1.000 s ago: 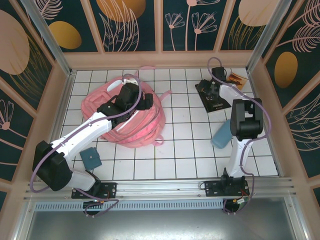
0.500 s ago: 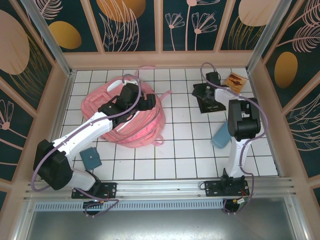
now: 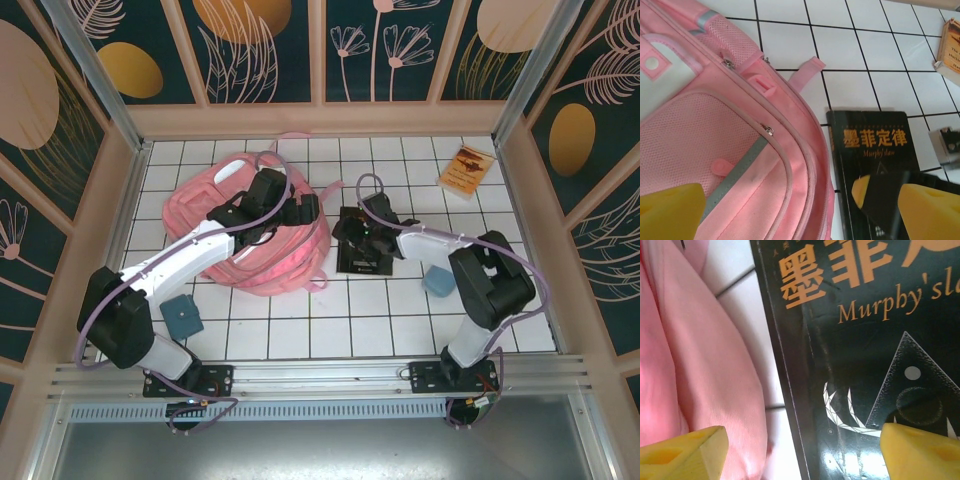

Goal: Pack books, pencil case, and school supplies into a backpack

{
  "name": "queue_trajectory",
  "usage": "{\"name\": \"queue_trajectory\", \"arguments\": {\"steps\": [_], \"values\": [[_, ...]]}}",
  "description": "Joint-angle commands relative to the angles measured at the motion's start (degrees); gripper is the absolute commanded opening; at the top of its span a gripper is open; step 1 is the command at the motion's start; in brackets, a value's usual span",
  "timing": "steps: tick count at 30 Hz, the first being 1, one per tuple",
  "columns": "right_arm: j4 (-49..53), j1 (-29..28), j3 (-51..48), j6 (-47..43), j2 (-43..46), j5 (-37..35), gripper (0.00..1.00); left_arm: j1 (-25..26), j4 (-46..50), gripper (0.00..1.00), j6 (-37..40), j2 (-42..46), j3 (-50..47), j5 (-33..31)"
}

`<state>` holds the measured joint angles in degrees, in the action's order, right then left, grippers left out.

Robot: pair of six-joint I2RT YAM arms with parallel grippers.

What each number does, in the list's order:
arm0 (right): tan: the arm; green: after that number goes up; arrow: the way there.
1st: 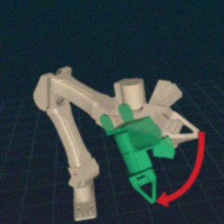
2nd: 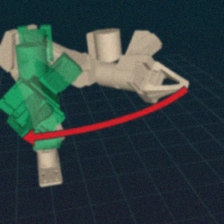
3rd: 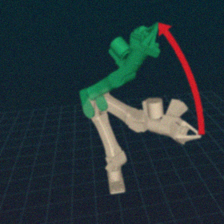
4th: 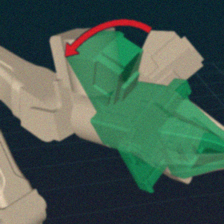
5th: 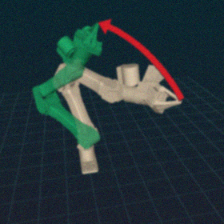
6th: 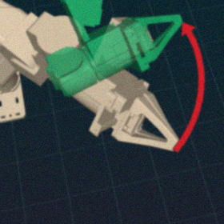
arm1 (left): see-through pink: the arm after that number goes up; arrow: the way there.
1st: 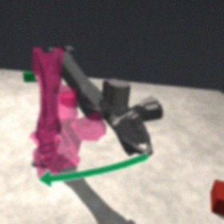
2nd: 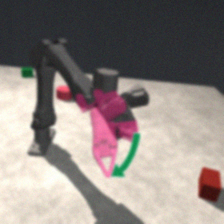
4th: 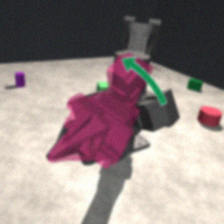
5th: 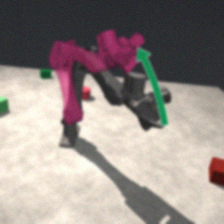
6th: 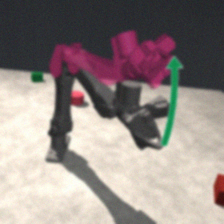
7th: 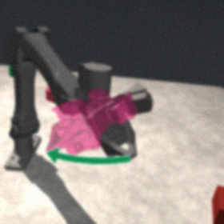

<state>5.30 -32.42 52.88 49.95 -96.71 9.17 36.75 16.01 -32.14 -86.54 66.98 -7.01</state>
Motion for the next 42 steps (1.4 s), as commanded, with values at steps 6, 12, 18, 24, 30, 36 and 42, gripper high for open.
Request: {"name": "queue_trajectory", "arguments": {"steps": [6, 12, 18, 24, 30, 36, 42], "values": [[13.8, 3.9, 7.3, -7.9, 7.1, -7.5, 0.81, -0.1, -3.0, 0.95, -2.0, -2.0, 2.5, 6.1], [18.2, 10.8, 6.5, -19.5, 4.3, -8.0, 0.80, 0.2, -5.1, 0.83, -6.2, -4.7, 3.4, 14.9], [16.7, 14.1, 4.6, -24.4, 2.9, -3.6, 0.64, 3.5, -5.2, 0.73, -6.6, -11.2, 7.1, 17.3], [16.1, 14.3, 4.8, -25.8, -1.1, -2.9, 0.57, 5.6, -2.2, 0.59, -6.6, -22.1, 13.1, 18.0], [15.1, 14.3, 4.2, -26.1, -2.1, -1.4, 0.50, 6.4, 1.5, 0.41, -8.4, -29.5, 17.9, 16.2], [15.8, 14.4, 3.9, -27.6, -3.2, -2.1, 0.46, 6.4, 4.0, 0.27, -8.4, -34.0, 19.2, 14.4], [15.5, 14.3, 3.3, -27.9, -3.6, 0.7, 0.45, 6.4, 4.5, 0.20, -7.9, -36.1, 18.9, 14.6]]}}
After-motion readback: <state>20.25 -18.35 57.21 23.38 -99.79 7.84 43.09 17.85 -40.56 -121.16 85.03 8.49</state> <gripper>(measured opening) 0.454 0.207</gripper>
